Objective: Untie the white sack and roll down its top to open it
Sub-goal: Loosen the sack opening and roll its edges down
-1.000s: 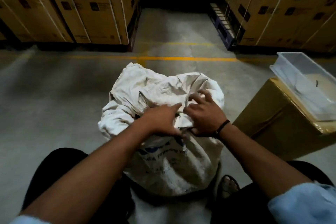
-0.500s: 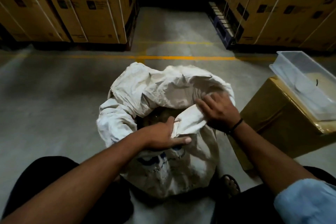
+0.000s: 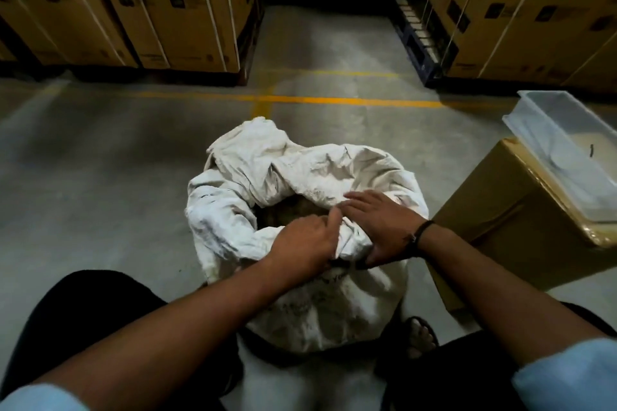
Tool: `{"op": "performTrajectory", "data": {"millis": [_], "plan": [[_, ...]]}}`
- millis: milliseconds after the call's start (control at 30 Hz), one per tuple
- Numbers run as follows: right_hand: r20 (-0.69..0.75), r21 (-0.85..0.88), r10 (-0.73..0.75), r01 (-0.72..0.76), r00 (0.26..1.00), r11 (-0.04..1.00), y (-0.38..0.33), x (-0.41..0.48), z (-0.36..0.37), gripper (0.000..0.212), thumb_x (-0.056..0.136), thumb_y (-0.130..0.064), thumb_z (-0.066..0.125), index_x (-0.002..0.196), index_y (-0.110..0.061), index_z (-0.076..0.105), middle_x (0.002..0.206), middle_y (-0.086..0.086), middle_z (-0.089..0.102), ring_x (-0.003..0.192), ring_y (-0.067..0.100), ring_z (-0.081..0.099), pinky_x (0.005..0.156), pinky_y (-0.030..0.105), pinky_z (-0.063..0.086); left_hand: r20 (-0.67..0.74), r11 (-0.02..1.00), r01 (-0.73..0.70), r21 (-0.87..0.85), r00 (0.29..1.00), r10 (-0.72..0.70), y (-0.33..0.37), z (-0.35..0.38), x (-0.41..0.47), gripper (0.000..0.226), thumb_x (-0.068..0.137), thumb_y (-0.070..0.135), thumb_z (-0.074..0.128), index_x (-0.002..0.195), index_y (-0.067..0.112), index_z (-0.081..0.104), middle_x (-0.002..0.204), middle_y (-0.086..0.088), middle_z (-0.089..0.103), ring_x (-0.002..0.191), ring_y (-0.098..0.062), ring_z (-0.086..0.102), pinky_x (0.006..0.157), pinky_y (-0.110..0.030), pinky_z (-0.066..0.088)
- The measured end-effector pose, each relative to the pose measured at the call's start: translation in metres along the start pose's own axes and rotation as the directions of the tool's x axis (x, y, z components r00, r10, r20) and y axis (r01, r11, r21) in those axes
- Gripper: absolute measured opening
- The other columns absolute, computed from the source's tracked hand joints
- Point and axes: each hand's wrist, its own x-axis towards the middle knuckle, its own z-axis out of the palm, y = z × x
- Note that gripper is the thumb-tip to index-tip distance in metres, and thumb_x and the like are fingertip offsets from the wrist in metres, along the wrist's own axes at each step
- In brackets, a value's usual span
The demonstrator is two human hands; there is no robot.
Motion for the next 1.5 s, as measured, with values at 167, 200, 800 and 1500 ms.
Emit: {"op": "performTrajectory", "data": {"millis": [167,200,800,1500], "plan": [[-0.274,-0.081,0.053,-0.078,0.960,0.994,0.015,0.000,0.008,0.054,0.065,-0.048,0.075,0.106,-0.016,0.059,0.085,0.004,0.068,0.073,0.032,0.064,0.064,0.037,0.045,0.126,0.925,0.135,-0.354,0.987,-0.096,-0.015,-0.014,-0.006,0.101,0.073,0.083,0.057,0.147,0.023,0.021,0.136,-0.011,0.058,0.120,-0.028,0.059,0.096,-0.039,0.050],[-0.344,-0.146,0.036,-0.091,0.938,0.985,0.020,-0.003,0.011,0.049,0.070,-0.050,0.071,0.103,-0.015,0.060,0.080,0.004,0.065,0.069,0.031,0.062,0.062,0.037,0.044,0.116,0.930,0.112,-0.350,0.990,-0.076,-0.022,-0.015,-0.008,0.095,0.077,0.075,0.063,0.146,0.025,0.022,0.136,-0.010,0.058,0.120,-0.028,0.059,0.094,-0.039,0.050],[-0.101,-0.075,-0.011,0.004,0.995,0.997,0.007,-0.009,0.016,0.071,0.078,-0.031,0.056,0.145,-0.023,0.035,0.129,0.004,0.061,0.107,0.028,0.062,0.087,0.041,0.047,-0.173,0.992,-0.122,0.028,0.977,0.125,0.004,0.010,-0.016,0.019,0.087,0.016,0.038,0.102,0.011,0.049,0.085,-0.011,0.055,0.051,-0.030,0.055,0.039,-0.036,0.039],[0.131,0.057,0.102,-0.110,0.986,0.992,-0.013,0.001,0.000,0.081,0.069,-0.056,0.076,0.132,-0.015,0.046,0.135,0.011,0.056,0.124,0.033,0.053,0.096,0.036,0.044,0.065,0.987,0.160,0.014,0.985,-0.161,0.029,0.015,-0.013,0.059,0.083,0.027,0.054,0.138,0.006,0.047,0.115,-0.012,0.058,0.095,-0.035,0.063,0.079,-0.044,0.047]]}}
